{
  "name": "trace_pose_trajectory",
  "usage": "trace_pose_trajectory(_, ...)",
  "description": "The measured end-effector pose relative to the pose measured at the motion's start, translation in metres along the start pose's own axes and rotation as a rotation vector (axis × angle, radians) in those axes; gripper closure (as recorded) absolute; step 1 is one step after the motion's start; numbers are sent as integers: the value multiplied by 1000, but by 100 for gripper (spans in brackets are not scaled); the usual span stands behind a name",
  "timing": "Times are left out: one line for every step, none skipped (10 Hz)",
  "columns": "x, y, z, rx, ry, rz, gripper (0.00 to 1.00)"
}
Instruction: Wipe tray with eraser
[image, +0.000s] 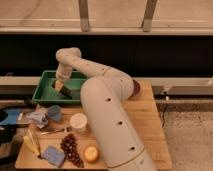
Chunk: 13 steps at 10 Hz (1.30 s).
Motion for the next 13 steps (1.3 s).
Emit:
trace_pose_trajectory(10,-1,-4,5,16,26,100)
trace_pose_trajectory(17,-3,-6,9,31,47,100)
trace_pose_trajectory(22,-7,-9,21,46,58,100)
trace_pose_trajectory(25,-12,-10,33,61,69,100)
trace_pose_trajectory(28,-22,-11,44,77,77,100)
trace_pose_trajectory(29,-36,-13,60,88,79,100)
trace_pose_trajectory(29,-48,-13,69,105,77,100)
trace_pose_trajectory(28,-58,-11,75,114,78,100)
trace_pose_trajectory(25,-64,-7,75,120,79,100)
trace_pose_trajectory(25,-69,-4,74,124,83,100)
trace_pose_trajectory(25,-73,0,73,127,85,100)
trace_pose_trajectory(22,-75,2,74,126,84,100)
trace_pose_trajectory(22,-76,3,72,128,83,100)
